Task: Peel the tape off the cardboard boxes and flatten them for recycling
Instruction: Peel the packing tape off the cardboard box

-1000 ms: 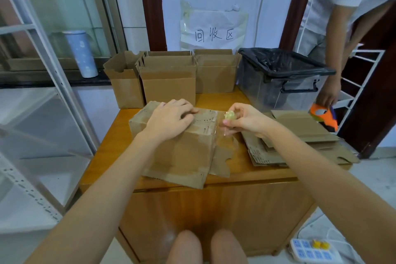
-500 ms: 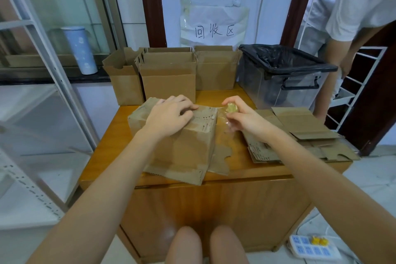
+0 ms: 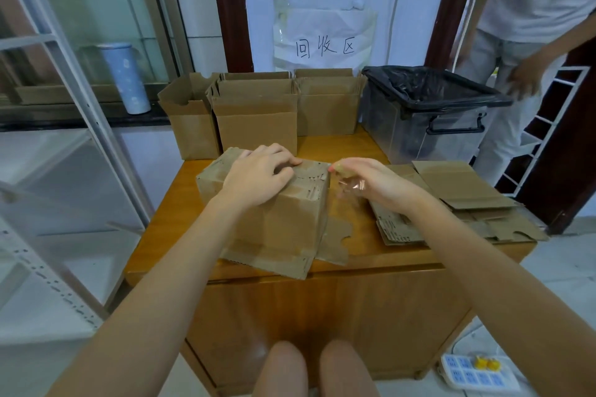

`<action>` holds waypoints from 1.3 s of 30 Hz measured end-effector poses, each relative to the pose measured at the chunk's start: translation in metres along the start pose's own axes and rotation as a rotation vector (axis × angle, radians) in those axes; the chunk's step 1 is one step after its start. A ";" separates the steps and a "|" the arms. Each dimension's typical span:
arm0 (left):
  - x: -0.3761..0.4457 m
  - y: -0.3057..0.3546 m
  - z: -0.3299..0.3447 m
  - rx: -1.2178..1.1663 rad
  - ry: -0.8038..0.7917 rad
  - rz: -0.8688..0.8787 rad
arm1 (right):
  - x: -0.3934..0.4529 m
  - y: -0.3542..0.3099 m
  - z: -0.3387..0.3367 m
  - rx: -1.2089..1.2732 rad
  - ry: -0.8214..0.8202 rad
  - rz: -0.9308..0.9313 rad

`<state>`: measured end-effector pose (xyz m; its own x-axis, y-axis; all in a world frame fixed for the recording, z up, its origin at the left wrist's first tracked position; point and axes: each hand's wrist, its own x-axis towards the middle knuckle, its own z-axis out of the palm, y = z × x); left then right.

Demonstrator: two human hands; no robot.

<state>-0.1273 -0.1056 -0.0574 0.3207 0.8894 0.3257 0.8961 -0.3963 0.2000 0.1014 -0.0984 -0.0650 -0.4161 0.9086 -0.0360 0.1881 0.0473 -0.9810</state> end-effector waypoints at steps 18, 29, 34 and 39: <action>0.000 0.000 0.000 -0.011 -0.006 -0.004 | 0.007 0.017 0.005 0.044 0.386 0.013; 0.002 -0.002 0.002 -0.002 0.000 -0.007 | -0.017 0.024 0.002 0.130 0.303 -0.153; 0.002 -0.001 0.001 -0.002 0.004 -0.003 | -0.015 0.018 0.007 0.205 0.169 -0.141; 0.002 -0.001 0.002 0.005 0.004 -0.007 | -0.012 0.015 0.010 0.082 0.209 -0.180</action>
<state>-0.1268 -0.1033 -0.0588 0.3131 0.8912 0.3282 0.8998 -0.3889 0.1976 0.1006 -0.1129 -0.0814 -0.2427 0.9548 0.1714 0.0521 0.1893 -0.9805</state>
